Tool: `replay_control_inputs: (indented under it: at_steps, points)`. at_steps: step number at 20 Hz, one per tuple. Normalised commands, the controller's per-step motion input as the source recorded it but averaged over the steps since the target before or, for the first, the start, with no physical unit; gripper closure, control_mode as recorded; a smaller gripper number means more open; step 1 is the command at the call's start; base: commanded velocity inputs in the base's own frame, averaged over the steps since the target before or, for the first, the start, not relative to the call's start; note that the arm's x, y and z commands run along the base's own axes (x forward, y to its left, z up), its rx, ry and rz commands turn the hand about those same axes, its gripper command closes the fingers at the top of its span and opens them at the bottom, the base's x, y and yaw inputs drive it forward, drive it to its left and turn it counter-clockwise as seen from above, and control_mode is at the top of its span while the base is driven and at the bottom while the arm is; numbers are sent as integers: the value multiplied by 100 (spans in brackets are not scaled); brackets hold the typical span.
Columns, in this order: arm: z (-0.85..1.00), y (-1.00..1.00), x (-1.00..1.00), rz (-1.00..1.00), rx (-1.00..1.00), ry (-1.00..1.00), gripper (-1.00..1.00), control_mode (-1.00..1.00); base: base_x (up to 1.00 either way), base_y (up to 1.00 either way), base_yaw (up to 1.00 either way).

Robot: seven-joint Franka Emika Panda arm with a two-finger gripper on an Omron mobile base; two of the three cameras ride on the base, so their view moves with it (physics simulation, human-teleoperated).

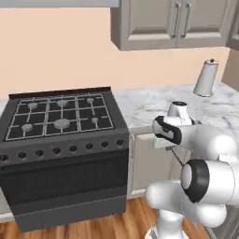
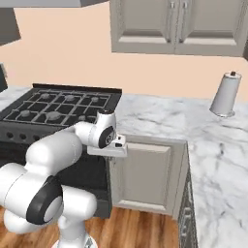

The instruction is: Take the fork and place it on the left side of the plate. Then take the spoon and place it on the right side of the plate. Make sure they're directly next to the plate.

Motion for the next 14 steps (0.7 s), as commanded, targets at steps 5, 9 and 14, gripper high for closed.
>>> replay_control_inputs:
  at_steps: [5, 9, 14]
  points:
    - [0, 0, 0, 0, 0, 0, 100, 100, -4, 0, 100]
    - [0, 0, 0, 0, 0, 0, 100, 100, -4, 0, 100]
    - [0, 0, 0, 0, 0, 0, 100, 100, -6, 0, 100]
